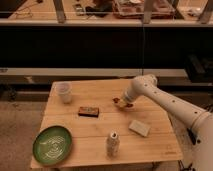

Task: Drag the pepper across the table

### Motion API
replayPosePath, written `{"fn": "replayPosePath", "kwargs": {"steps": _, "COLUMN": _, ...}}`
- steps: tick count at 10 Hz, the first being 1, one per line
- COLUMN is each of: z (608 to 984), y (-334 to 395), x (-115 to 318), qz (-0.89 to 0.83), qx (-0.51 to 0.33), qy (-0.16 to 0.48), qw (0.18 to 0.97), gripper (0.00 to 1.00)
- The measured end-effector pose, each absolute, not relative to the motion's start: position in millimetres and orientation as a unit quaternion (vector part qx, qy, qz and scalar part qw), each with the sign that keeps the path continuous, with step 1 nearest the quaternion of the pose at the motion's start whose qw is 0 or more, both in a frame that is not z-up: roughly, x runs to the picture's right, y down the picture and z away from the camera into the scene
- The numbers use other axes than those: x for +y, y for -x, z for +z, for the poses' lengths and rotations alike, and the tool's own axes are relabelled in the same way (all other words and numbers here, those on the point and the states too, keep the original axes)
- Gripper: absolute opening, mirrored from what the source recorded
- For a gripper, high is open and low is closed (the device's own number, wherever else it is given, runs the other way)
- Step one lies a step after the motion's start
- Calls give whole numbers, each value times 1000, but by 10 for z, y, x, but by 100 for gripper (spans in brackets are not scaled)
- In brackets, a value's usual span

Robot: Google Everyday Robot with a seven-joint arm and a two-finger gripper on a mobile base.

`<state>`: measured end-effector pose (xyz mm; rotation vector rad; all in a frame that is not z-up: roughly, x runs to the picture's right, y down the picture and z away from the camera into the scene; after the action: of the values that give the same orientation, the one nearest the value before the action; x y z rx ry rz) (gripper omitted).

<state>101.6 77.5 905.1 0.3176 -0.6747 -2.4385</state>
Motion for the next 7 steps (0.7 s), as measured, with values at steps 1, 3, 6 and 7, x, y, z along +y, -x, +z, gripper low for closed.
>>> {"fn": "replayPosePath", "kwargs": {"steps": 1, "z": 9017, "y": -973, "x": 822, "qz": -916, "qx": -255, "qy": -122, "qw": 285, "gripper": 31}}
{"fn": "replayPosePath", "kwargs": {"steps": 3, "z": 8954, "y": -891, "x": 920, "qz": -918, "qx": -260, "qy": -126, "qw": 272, "gripper": 31}}
{"fn": "replayPosePath", "kwargs": {"steps": 6, "z": 8839, "y": -737, "x": 1049, "qz": -922, "qx": -266, "qy": -135, "qw": 249, "gripper": 31}}
{"fn": "replayPosePath", "kwargs": {"steps": 7, "z": 8806, "y": -670, "x": 1106, "qz": -923, "qx": -268, "qy": -138, "qw": 239, "gripper": 31}}
